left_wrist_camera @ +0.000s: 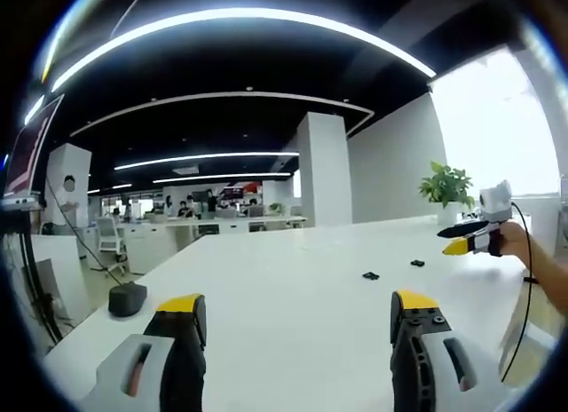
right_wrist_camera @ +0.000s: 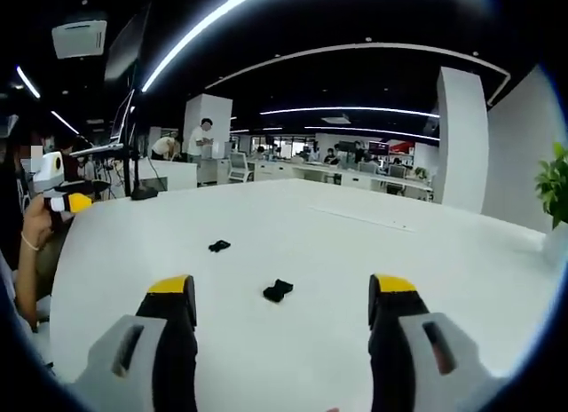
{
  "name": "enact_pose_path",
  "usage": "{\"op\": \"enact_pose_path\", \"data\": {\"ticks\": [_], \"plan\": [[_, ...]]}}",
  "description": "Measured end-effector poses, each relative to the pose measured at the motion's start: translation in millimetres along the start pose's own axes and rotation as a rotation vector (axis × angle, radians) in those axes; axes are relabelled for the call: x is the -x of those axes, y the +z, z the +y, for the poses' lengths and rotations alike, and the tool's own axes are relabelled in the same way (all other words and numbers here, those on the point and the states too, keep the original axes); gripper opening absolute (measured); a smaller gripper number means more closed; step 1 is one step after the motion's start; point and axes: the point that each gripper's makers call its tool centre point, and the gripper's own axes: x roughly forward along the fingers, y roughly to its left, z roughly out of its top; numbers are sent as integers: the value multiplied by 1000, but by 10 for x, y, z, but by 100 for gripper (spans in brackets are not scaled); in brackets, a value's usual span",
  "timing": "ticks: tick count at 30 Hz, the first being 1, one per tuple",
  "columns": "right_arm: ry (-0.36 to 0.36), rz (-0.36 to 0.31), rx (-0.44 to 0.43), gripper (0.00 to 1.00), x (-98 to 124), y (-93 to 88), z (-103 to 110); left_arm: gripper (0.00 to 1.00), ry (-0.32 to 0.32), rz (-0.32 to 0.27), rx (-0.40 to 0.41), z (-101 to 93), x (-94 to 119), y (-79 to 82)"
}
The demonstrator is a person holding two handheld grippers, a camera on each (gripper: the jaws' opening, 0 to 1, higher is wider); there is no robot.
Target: Snap the two parts of the plastic buckle together until the buckle closes and remains connected.
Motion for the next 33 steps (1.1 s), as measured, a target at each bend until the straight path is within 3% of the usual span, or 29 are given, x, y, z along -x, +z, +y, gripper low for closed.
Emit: {"op": "enact_pose_path", "data": {"ticks": [10, 15, 23, 33], "plan": [[43, 22, -26, 80, -57, -46, -13, 87, -7, 13, 5, -1, -61, -53], [57, 9, -38, 79, -57, -16, 2, 86, -35, 55, 14, -26, -119, -159], [83, 11, -33, 78, -116, -33, 20, 86, -80, 44, 36, -126, -175, -144], [93, 46, -8, 75, -211, -110, -110, 85, -75, 52, 24, -149, -222, -158]]}}
